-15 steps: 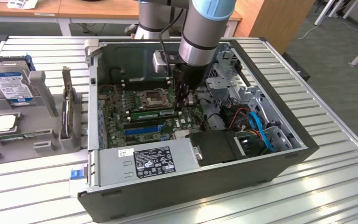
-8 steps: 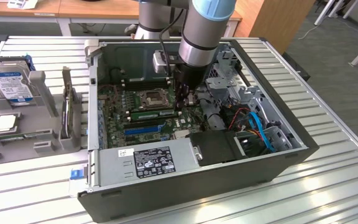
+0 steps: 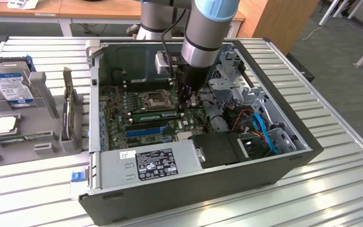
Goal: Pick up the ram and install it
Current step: 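Press down the ram until it locks into place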
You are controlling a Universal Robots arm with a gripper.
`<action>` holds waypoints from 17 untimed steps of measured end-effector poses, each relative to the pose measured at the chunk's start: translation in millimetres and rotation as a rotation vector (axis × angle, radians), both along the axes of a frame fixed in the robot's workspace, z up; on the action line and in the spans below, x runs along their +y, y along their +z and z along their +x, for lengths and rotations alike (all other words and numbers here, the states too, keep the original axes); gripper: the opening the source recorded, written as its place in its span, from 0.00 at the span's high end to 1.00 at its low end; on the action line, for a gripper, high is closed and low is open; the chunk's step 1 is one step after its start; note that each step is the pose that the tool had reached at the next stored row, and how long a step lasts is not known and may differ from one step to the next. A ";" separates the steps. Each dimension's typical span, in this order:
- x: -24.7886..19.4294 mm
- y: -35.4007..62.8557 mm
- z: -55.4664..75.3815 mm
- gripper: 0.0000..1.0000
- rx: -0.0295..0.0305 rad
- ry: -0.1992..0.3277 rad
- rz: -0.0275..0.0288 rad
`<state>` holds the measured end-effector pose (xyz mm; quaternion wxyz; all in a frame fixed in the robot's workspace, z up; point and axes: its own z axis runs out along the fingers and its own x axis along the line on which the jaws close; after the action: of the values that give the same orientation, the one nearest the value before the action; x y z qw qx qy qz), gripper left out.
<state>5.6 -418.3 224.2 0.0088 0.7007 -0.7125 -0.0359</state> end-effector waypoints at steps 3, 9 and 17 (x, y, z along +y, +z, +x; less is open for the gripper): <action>0.0 0.0 0.0 0.90 0.0000 0.000 -0.0001; -0.1 -0.5 0.0 0.90 0.0000 0.000 -0.0002; -0.1 -1.2 0.0 0.90 0.0000 0.000 -0.0001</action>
<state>5.6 -418.4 223.0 0.0089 0.7007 -0.7125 -0.0359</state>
